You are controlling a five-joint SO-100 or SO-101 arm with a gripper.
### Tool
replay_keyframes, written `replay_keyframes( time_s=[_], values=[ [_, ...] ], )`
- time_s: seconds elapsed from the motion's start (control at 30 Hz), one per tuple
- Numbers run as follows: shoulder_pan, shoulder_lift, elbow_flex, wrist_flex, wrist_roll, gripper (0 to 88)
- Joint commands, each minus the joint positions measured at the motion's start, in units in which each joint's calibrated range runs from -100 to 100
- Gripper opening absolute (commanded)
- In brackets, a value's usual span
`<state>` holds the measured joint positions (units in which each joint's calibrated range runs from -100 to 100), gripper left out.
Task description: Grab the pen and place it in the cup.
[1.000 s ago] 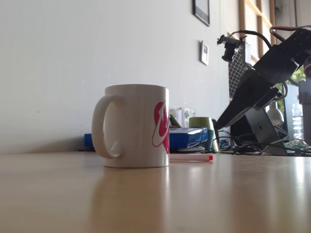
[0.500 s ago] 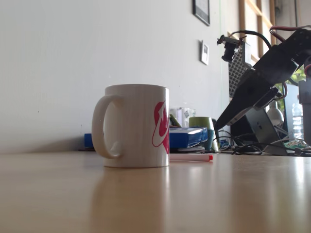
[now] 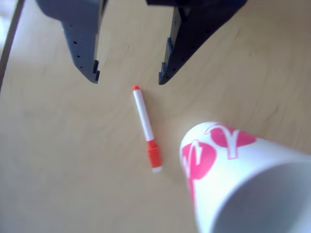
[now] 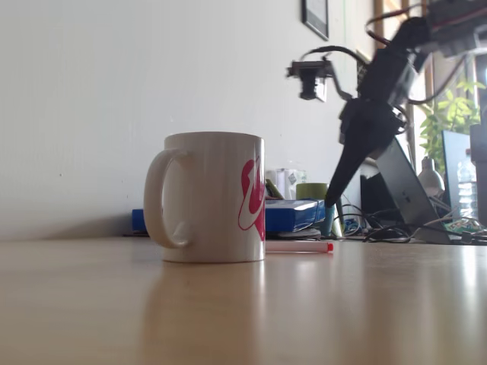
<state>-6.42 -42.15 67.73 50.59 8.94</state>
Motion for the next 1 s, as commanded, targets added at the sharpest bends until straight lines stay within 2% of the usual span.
replay_keyframes(
  time_s=[0.0, 0.23, 0.57, 0.97],
  values=[
    [-1.21, 7.54, -7.21, 2.18, 2.10, 30.7],
    [-2.13, 14.01, -8.38, 1.92, 3.36, 30.4],
    [-1.38, 14.93, -8.56, -3.41, 1.94, 30.2],
    [1.37, 28.95, -16.98, -5.56, 0.31, 30.2]
  ],
)
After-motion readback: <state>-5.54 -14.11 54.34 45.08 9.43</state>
